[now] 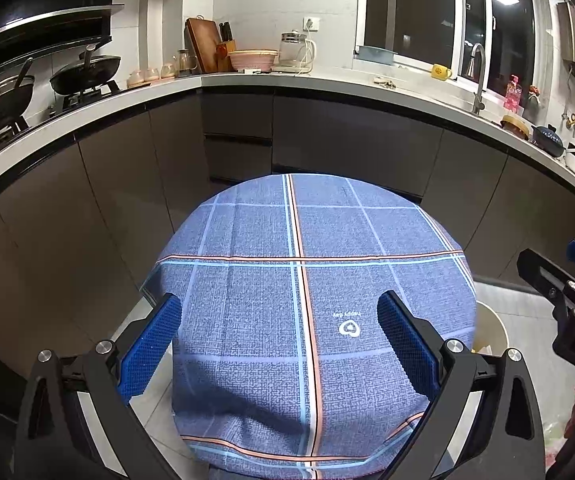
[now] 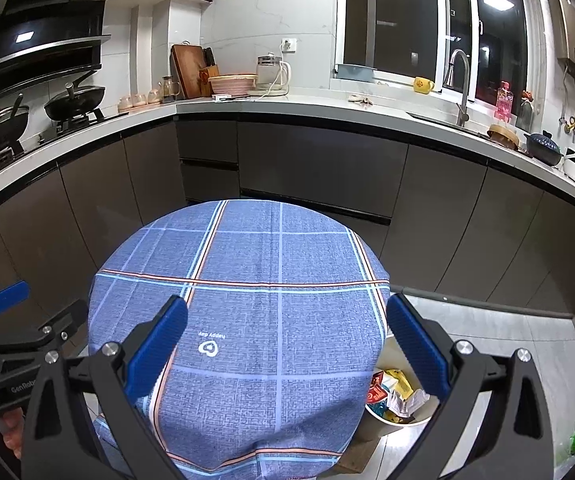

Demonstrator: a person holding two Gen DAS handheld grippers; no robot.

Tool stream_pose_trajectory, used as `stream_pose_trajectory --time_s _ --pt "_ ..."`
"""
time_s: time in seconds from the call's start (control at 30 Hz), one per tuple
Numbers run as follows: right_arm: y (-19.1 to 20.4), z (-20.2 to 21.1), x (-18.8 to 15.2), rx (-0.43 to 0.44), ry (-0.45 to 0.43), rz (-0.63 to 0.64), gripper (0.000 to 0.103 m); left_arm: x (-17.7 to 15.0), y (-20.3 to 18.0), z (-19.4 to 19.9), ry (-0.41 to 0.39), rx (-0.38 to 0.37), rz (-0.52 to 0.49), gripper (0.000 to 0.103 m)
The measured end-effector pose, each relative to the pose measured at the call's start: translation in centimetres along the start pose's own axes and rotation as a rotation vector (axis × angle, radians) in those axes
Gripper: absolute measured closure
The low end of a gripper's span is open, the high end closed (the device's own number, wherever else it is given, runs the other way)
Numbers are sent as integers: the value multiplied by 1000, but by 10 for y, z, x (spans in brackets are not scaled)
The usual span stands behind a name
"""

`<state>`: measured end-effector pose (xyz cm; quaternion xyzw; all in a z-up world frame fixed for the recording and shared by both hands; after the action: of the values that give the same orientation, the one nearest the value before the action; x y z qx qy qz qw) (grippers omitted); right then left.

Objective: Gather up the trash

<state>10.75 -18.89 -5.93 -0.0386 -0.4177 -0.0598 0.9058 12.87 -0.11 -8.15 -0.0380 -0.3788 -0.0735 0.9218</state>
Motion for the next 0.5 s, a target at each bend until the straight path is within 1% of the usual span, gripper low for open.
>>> stream_pose_trajectory --time_s 0.17,0.5 --pt "8 2 -2 10 8 4 3 0 4 3 -7 3 7 8" --pt "4 3 -3 16 14 -9 3 1 5 3 -4 5 5 8"
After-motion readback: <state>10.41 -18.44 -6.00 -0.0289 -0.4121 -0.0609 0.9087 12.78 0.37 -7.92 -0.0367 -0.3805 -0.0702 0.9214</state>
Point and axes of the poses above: each gripper's, at about its wrist camera, not at the fingertips, and z roughly against the way its jaws point, y to its left, x to its top, the point moved 10 cm from there along -z, roughly the way its jaws point, and after that the axes turned 7 degrees about y, right-handed, at the moved point
